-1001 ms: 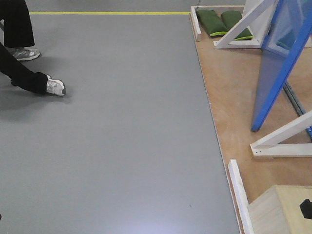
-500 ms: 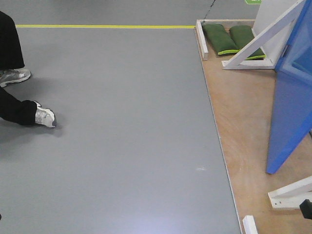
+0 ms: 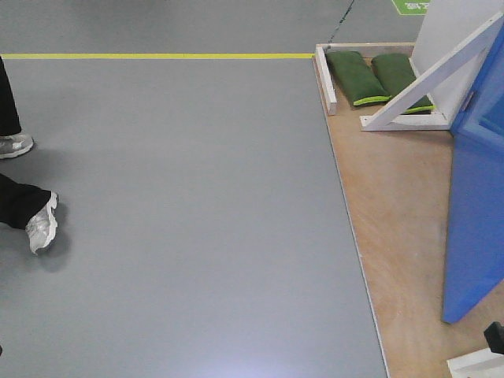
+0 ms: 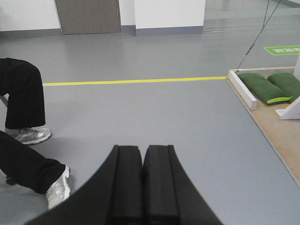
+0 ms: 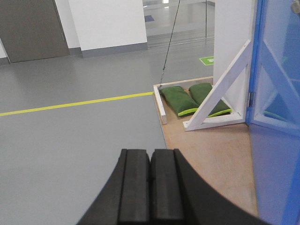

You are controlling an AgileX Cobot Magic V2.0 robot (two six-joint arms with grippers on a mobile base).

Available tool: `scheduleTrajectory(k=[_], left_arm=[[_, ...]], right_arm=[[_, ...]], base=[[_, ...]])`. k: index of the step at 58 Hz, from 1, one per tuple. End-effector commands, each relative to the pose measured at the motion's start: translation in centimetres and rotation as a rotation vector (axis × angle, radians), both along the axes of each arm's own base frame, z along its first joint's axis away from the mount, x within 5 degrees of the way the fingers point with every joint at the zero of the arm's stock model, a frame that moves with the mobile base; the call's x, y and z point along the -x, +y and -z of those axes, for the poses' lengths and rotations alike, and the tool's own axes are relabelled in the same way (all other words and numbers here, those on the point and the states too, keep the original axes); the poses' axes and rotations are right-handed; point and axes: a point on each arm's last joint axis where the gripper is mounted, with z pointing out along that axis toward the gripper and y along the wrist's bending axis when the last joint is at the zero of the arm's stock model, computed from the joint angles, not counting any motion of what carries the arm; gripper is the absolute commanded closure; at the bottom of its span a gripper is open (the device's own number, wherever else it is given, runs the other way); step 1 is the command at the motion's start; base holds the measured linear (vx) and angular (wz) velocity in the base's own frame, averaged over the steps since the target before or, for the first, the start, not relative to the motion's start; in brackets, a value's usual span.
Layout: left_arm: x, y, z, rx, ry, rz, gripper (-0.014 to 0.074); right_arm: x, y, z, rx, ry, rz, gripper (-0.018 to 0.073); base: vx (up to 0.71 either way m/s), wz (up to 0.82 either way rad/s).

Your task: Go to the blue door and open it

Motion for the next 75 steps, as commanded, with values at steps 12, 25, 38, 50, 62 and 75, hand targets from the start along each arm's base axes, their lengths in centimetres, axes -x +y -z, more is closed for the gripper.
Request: scheduleTrajectory(k=[12,25,38,50,62,75], left_arm=[[0.08,-0.07,-1.77,0.004,-0.128,0.008,0.0524],[0.08,-0.07,-1.77,0.004,-0.128,0.008,0.0524],[0.08,-0.07,-1.77,0.004,-0.128,0.008,0.0524],[0.08,-0.07,-1.77,0.004,-0.128,0.008,0.0524],[0.08,-0.07,-1.77,0.004,-0.128,0.008,0.0524],[0.08,-0.07,-1.77,0.004,-0.128,0.008,0.0524]], right_arm=[[-0.01,0.06,-0.81,0.014,-0.099,-0.006,0.0559],[-0.01,0.06,-0.81,0.014,-0.099,-0.006,0.0559],[0.00,0.06,-0.82,0.014,-0.100,-0.006,0.0559],[-0.01,0.06,-0.81,0.014,-0.099,-0.006,0.0559],[-0.01,0.06,-0.81,0.014,-0.099,-0.006,0.0559],[-0.01,0.06,-0.81,0.014,-0.099,-0.006,0.0559]], base=[[0.31,0.00],[0.28,0.00],[0.24,-0.02],[0.21,-0.02],[0.18,-0.01],[0.15,0.00]])
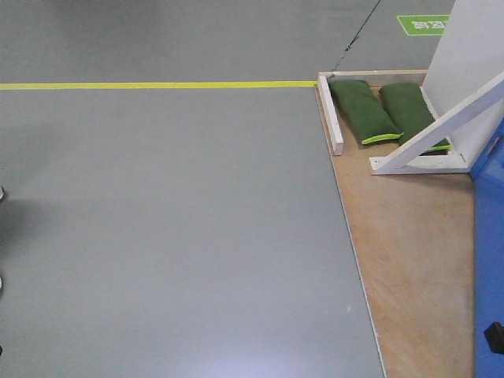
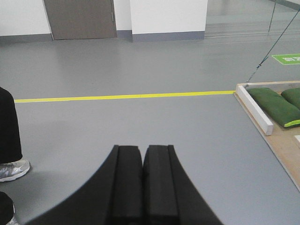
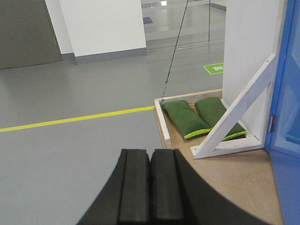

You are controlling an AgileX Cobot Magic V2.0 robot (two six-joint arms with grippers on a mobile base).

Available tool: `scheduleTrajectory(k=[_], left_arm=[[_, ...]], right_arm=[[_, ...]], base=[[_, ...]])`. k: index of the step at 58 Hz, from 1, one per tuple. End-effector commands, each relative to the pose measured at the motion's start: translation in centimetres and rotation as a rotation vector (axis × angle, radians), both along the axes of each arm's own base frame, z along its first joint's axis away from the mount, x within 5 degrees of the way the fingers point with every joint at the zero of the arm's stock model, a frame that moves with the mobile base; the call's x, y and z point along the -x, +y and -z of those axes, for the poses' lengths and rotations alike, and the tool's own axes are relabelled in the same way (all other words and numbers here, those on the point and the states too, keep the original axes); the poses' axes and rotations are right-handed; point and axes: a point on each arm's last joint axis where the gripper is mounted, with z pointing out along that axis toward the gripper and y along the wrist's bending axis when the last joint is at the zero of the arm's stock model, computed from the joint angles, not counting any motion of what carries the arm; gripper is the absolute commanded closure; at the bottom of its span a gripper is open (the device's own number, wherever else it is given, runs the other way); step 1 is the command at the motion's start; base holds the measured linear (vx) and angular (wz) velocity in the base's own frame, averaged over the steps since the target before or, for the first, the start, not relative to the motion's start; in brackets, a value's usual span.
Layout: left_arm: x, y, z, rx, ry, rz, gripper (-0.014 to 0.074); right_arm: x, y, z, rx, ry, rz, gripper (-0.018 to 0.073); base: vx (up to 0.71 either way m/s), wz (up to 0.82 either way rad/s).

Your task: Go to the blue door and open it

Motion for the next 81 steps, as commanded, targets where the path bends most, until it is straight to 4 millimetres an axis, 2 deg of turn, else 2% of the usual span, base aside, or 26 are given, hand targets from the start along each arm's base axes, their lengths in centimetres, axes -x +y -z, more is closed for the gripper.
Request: scheduleTrajectory(k=[1,31,37,42,50,58,65,71,81], left_arm=[[0.1,-0.1,-1.8,0.004,-0.128,0.008,0.0524],[0.1,-0.3,-1.8,0.006,-0.128,0.044,0.0524],[0.1,-0.3,-1.8,0.007,-0.126,0.048,0.0524],[0.1,-0.3,-1.8,0.007,-0.126,0.048,0.0524],[0.1,-0.3,-1.8,0.007,-0.126,0.048,0.0524],[0.1,-0.3,-1.8,0.007,-0.126,0.048,0.0524],[0.1,-0.3,-1.8,0.007,-0.126,0.048,0.0524],[0.1,-0.3,-1.8,0.007,-0.126,0.048,0.0524],[0.1,-0.3,-1.8,0.007,-0.126,0.048,0.0524]], right_arm=[[0.0,0.1,-0.8,0.014,-0.099,-0.006,0.0559],[0.0,0.1,-0.9,0.014,-0.101,-0.006,0.0559],[0.2,0.0,-2.1,0.015,-0.117,-0.002,0.0559],[0.8,-0.1,-4.7,0.020,-0.155,0.016,0.0559],[1.9,-0.3,-10.1,0.033,-0.256,0.082,0.0559],[1.8,-0.7,-15.3,0.054,-0.306,0.192,0.0559],[0.6,-1.6,-20.0,0.053,-0.323,0.310,0.0559],[-1.1,-2.6,-23.5,-0.033,-0.346,0.370,0.0559],[-3.6,-4.7,-28.3,-0.172,-0.427,0.445,0.0559]], base=[[0.13,0.01],[0.07,0.02],[0.00,0.00],[0.00,0.00],[0.00,0.00],[0.00,0.00],[0.00,0.00],[0.00,0.00],[0.00,0.00]])
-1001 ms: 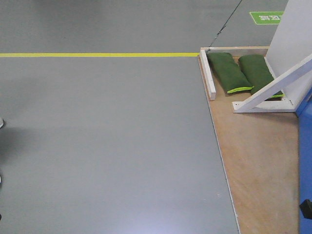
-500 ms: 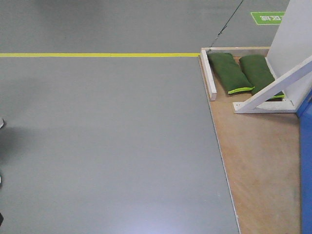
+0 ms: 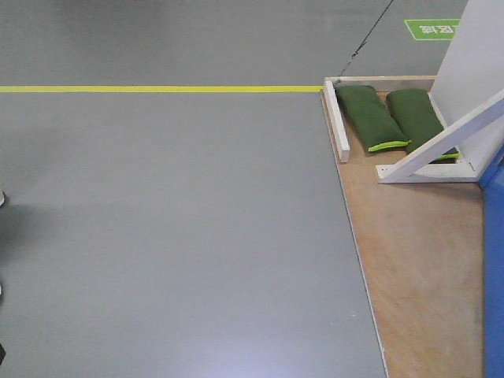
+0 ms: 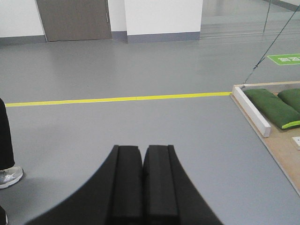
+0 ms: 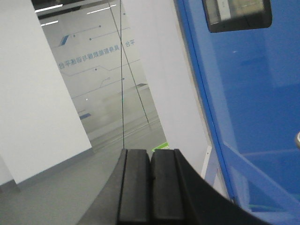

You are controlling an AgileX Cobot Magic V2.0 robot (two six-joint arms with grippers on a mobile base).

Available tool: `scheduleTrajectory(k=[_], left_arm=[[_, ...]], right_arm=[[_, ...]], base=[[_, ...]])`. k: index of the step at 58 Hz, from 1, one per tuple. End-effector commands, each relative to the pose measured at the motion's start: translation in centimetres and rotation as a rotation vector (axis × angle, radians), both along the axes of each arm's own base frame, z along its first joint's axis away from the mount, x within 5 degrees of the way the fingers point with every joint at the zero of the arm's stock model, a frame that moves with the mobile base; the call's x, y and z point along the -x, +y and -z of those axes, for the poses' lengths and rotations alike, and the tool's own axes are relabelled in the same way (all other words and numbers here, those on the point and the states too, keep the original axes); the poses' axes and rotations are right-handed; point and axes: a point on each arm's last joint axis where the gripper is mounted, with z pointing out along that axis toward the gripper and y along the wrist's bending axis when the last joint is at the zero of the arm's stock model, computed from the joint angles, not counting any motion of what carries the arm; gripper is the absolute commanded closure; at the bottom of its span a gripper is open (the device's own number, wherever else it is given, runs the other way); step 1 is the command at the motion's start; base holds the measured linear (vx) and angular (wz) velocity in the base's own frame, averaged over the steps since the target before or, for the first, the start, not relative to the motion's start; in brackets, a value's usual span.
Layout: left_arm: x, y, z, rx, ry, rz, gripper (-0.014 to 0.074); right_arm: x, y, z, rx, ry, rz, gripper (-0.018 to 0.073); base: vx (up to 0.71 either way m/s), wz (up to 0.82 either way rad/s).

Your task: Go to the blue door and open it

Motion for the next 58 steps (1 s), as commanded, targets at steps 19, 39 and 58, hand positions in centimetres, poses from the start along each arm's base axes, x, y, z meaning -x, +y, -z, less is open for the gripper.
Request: scheduleTrajectory(k=[19,39,58], left_arm=[[0.1,-0.1,-1.8,0.009,-0.126,0.014,0.0524],[0.1,-0.1,-1.7,0.009,-0.125,0.013,0.0524],[0.1,-0.1,-1.7,0.009,-0.125,0.013,0.0524]], right_arm=[[-3.6,-6.0,-6.0,-0.091,-0.326,0.187,0.0559],[0.3,-12.8,-5.7,-0.604,-0.844,0.416,0.0559],[3.8,-19.7,-6.5,-0.734,-1.194,0.557,0.0559]], base=[[0.00,0.00],[0.00,0.00],[0.00,0.00]])
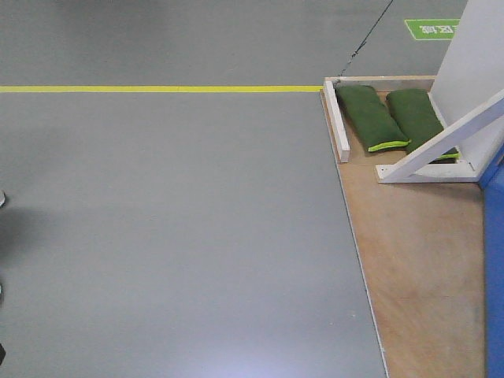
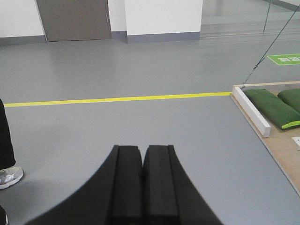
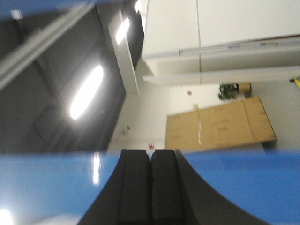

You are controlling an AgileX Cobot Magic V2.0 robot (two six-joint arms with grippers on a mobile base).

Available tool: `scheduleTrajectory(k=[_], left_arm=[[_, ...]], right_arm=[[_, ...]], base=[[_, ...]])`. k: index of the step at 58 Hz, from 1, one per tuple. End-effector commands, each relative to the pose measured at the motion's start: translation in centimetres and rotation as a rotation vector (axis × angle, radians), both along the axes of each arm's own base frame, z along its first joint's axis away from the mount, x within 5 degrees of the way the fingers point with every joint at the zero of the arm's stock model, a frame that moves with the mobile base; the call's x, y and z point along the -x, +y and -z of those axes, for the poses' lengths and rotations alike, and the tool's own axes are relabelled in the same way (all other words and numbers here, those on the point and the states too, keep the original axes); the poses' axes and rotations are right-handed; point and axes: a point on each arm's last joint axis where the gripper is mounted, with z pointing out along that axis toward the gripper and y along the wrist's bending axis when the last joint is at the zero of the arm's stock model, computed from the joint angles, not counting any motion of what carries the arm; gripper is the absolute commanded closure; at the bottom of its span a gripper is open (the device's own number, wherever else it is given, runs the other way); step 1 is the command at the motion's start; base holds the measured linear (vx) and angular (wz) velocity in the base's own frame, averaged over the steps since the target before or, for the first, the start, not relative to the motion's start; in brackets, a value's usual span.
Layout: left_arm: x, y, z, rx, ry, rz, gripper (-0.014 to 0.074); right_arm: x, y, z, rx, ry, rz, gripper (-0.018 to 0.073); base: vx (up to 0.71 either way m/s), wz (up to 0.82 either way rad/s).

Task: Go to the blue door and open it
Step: 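Push the blue door panel with the right gripper to swing it open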

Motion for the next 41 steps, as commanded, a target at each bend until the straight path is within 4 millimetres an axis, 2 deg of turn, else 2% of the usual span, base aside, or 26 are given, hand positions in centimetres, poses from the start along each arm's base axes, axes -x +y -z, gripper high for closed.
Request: scheduleTrajectory(k=[1,8,16,18,19,31,41], left_arm=[[0.1,-0.1,-1.7,0.009,-0.125,0.013,0.0524],[0.1,-0.1,-1.7,0.009,-0.125,0.013,0.0524],[0.1,-0.1,-1.7,0.009,-0.125,0.013,0.0524],[0.1,-0.1,-1.7,0.009,-0.125,0.013,0.0524],[0.1,-0.1,-1.7,0.009,-0.125,0.013,0.0524],[0.1,-0.1,-1.7,0.009,-0.125,0.013,0.0524],[0.1,-0.1,-1.7,0.009,-0.125,0.013,0.0524]], right_arm=[[0.7,-1.0,-2.4,0.055,-0.026,0.039,0.0559],[0.7,-3.0,-4.0,0.088,-0.026,0.041,0.0559],[-0.5,-4.6,-5.5,0.122,-0.008,-0.049,0.0559],[-0.8,-4.7,-5.8,0.131,0.000,-0.085,0.0559],[-1.6,-4.6,-6.2,0.143,0.025,-0.176,0.0559],[-2.7,-4.5,-5.7,0.128,0.061,-0.299,0.0559],[-3.5,-3.0,-6.1,0.145,0.095,-0.420,0.0559]], base=[[0.00,0.00],[0.00,0.00],[0.00,0.00],[0.00,0.00],[0.00,0.00],[0.00,0.00],[0.00,0.00]])
